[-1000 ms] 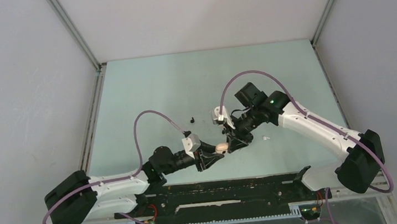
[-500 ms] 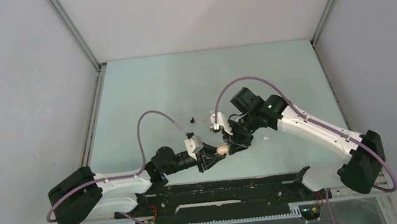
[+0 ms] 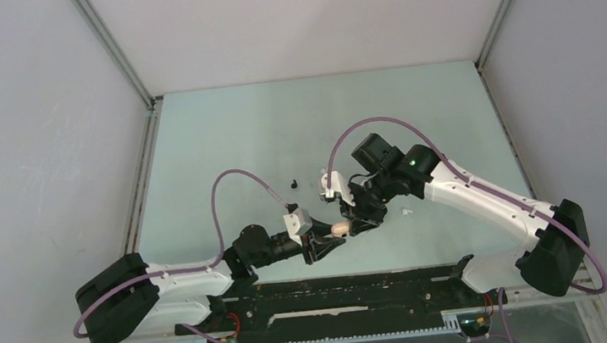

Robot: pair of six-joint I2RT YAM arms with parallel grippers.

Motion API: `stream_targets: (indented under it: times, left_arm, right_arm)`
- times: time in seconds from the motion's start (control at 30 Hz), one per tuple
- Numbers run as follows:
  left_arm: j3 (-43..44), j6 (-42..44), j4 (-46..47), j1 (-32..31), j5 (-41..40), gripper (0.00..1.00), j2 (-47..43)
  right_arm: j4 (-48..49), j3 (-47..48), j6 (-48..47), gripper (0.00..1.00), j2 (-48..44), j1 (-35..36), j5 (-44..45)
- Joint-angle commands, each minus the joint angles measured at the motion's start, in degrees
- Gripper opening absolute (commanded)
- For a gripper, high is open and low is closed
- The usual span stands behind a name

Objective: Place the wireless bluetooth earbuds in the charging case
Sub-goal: Open the charging case.

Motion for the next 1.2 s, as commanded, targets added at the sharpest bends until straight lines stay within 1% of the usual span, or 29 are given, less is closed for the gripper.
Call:
stream_targets:
  times: [0.0,0.23,0.37,0.4,0.47,0.6,0.67,0.77,1.03,1.17]
  left_arm:
    - [1.4,1.4,3.2,-0.4,-0.4,0.37,1.1]
    - [1.1,0.2,6.1,-0.4,-0.4,0.30,2.8]
    - [1.3,0.1,6.6,-0.4,-0.2,0.23,2.9]
    - [1.4,0.1,6.6,-0.4,0.0,0.20,2.9]
    - [1.5,0.2,6.6,-0.4,0.5,0.11,2.8]
    - [1.2,1.0,6.7,-0.4,2.2,0.01,2.9]
    - [0.6,1.5,7.6,-0.4,2.7,0.00,2.9]
    - [0.0,2.0,8.4,-0.4,2.9,0.00,2.8]
    - [-0.1,2.5,9.0,-0.4,3.6,0.00,3.4]
    - [-0.4,2.5,9.5,-0.4,3.7,0.00,3.4]
  right_arm:
    - [0.7,2.8,0.7,0.11,0.1,0.2,-0.3]
    - [0.7,2.8,1.0,0.12,0.2,0.2,-0.5]
    - [0.6,2.8,1.3,0.15,0.7,0.2,-0.9]
    - [0.6,2.8,1.4,0.18,0.9,0.2,-1.1]
    - [0.7,2.8,1.9,0.27,1.1,0.2,-1.4]
    - [0.6,2.8,2.4,0.39,1.5,-0.6,-3.2]
    - [0.7,2.8,2.9,0.45,2.2,-1.7,-4.9]
    - [0.6,2.8,3.3,0.49,3.5,-3.6,-7.9]
    - [-3.3,6.8,3.5,0.50,7.9,-8.9,-17.1]
    - [-6.0,9.5,3.6,0.51,10.5,-12.4,-23.0]
